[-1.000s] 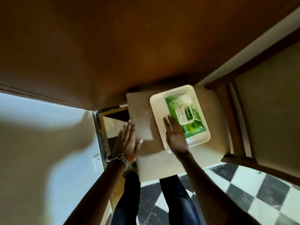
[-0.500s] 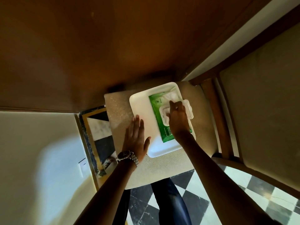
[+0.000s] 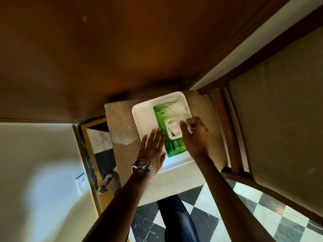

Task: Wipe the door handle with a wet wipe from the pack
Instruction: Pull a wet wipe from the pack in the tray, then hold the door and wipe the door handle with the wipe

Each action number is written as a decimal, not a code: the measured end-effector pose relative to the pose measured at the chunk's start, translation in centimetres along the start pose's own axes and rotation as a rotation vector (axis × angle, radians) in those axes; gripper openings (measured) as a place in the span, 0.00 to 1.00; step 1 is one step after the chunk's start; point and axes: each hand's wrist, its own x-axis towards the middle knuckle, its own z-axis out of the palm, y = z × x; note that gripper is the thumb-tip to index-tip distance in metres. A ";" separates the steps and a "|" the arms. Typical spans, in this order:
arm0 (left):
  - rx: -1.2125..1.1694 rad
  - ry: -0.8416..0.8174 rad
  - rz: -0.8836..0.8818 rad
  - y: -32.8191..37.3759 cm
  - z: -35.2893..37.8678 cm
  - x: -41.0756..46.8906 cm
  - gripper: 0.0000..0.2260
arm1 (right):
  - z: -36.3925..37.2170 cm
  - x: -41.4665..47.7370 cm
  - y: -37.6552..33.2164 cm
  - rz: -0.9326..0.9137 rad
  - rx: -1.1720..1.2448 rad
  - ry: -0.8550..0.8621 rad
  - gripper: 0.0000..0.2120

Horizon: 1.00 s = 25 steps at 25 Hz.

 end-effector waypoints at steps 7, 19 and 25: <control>0.031 0.056 0.054 -5.8 -2.5 -2.6 0.36 | 2.8 -1.4 -1.3 0.201 -0.013 -0.149 0.09; 0.242 0.492 0.058 -13.4 -37.2 -28.5 0.33 | -6.8 -4.6 -35.6 0.031 0.356 -0.500 0.22; 0.480 0.723 0.268 -7.1 -57.7 -37.4 0.20 | -12.3 -10.7 -50.9 -0.411 0.041 -0.464 0.14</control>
